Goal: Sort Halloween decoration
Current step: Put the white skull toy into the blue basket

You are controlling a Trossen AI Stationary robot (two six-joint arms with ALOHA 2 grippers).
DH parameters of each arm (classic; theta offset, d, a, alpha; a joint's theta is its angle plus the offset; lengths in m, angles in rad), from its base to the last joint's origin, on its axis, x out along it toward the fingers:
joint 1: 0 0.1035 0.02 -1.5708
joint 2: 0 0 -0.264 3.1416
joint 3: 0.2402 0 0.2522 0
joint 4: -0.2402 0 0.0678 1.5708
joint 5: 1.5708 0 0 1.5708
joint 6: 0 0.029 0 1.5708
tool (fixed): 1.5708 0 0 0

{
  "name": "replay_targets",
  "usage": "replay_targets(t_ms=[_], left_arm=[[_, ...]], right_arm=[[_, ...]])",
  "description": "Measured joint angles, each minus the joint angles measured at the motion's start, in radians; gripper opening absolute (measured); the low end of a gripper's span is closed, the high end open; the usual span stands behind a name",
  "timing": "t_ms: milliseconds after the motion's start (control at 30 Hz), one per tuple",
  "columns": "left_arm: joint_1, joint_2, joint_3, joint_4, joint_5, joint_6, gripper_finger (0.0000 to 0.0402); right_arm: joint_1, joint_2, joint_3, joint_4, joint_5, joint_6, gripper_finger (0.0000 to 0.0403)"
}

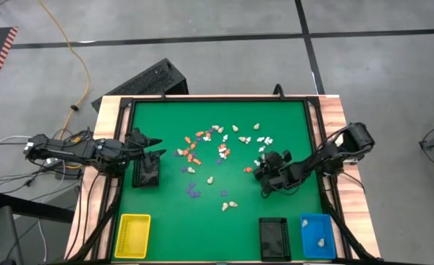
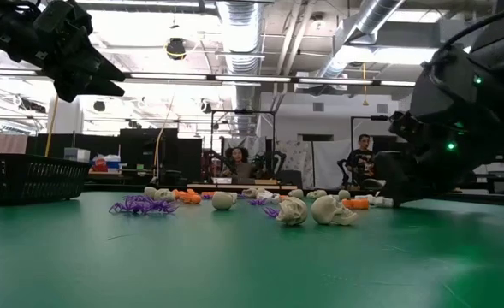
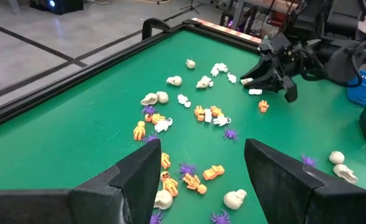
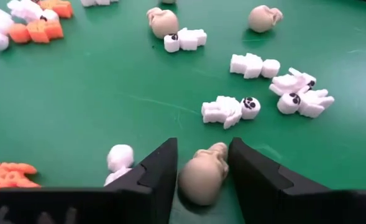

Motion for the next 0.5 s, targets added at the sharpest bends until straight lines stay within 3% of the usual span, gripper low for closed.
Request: replay_targets(t_ms=[233, 500], left_arm=[[0.000, 0.000, 0.000, 0.000, -0.001, 0.000, 0.0221], [0.000, 0.000, 0.000, 0.000, -0.002, 0.000, 0.0221]], right_arm=[[0.017, -0.011, -0.002, -0.009, 0.003, 0.020, 0.0081], [0.008, -0.012, 0.007, -0.021, -0.001, 0.043, 0.0080]])
